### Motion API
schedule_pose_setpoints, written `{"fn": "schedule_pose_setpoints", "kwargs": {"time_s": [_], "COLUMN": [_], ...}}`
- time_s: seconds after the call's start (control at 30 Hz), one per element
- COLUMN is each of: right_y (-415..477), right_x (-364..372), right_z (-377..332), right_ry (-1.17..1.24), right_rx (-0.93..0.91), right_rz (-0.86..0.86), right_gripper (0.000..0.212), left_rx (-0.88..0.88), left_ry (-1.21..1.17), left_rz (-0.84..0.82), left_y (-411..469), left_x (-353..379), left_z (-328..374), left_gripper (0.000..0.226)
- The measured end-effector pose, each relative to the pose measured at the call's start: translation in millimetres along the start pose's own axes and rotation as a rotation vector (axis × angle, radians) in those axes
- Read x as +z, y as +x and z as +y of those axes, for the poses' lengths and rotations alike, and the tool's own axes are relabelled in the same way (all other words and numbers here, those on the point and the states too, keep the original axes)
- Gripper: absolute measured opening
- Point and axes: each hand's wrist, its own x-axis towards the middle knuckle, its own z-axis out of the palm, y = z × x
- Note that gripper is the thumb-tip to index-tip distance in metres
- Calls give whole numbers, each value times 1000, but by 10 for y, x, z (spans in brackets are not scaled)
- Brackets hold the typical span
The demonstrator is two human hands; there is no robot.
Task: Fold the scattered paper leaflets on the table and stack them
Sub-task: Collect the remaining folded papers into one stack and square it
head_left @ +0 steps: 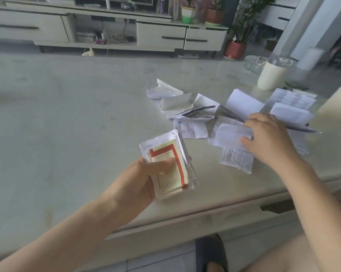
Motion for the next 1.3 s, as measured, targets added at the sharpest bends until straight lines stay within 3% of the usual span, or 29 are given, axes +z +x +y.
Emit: {"fn": "schedule_pose_setpoints", "kwargs": {"time_s": [0.07,0.13,0.27,0.37,0.43,0.53,0.63,0.73,0.8,0.87,0.93,1.0,1.1,1.17,1.3], "right_y": [2,-50,-286,-323,-393,-525,-615,-642,-605,-551,-542,-510,-441,-440,-490], "right_x": [-98,-281,-676,-689,-572,-382,-268,-301,-367,-405,-388,-348,-322,-350,-322], "right_z": [-25,-18,-99,-410,-749,-1179,-1375,-1439,-1419,-1385,-1368,-1334,-1221,-1197,-1251], "right_ry": [3,74,455,687,656,514,425,737,1031,1195,1282,1342,1322,1337,1362], "right_rx": [14,69,151,155,83,-189,-407,-301,-117,-13,63,183,250,202,127], "right_rz": [88,204,376,325,307,227,20,-12,-57,-215,-346,-297,-58,-45,-106], "right_gripper": [12,14,19,18,17,9,20,36,30,16,26,29,34,32,27], "left_rx": [-69,-104,-83,-31,-13,-5,-24,-77,-51,-11,10,9,34,35,30], "left_ry": [-41,-88,-152,-125,-93,-52,-72,-179,-79,34,87,85,40,28,35], "left_rz": [-41,-67,-228,-227,-268,-395,-373,-458,-341,-298,-301,-262,-160,-54,39], "left_y": [0,-7,-10,29,24,-14,-23,-22,-10,5,27,42,45,41,36], "left_x": [-29,-57,-85,-139,-157,-175,-249,-306,-337,-324,-289,-265,-236,-214,-177], "left_z": [12,44,148,197,208,255,307,308,266,239,220,207,210,222,193], "left_gripper": [21,25,46,58,55,35,33,33,35,39,45,50,43,25,25]}}
